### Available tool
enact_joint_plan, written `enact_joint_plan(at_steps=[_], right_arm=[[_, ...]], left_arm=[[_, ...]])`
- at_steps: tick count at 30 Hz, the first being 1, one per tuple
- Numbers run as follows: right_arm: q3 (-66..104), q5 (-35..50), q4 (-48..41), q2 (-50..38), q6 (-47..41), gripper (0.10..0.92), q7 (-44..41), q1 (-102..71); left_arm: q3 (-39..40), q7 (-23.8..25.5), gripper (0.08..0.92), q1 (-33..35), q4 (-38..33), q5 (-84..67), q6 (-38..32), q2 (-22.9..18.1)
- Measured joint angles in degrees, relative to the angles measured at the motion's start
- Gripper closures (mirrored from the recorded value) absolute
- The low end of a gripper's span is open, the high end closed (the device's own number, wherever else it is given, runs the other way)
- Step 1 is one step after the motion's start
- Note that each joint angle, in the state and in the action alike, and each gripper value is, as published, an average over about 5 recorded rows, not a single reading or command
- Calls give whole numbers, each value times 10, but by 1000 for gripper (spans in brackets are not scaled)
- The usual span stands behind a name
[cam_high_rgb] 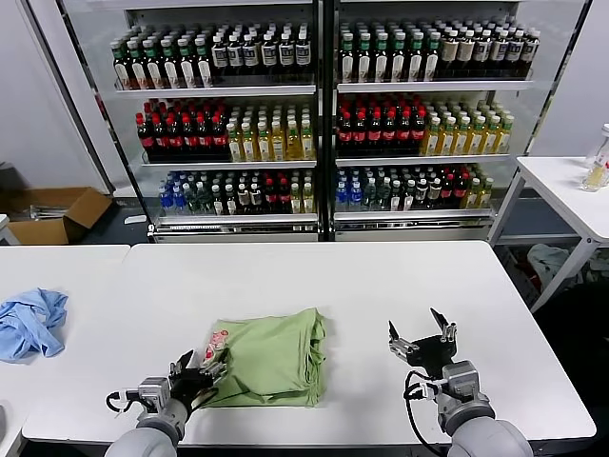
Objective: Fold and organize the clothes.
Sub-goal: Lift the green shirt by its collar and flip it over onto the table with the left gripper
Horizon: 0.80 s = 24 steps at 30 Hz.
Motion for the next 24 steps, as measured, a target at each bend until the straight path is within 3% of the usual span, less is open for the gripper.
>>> enact_joint_plan(at_steps=[20, 24], right_arm=[[3, 1, -9, 0, 1, 203, 0, 9], [7, 3, -10, -2, 1, 203, 0, 12]], left_arm=[[-5, 19, 851, -6, 17, -19, -8, -8], [-29, 29, 899, 1, 4, -36, -13, 4]])
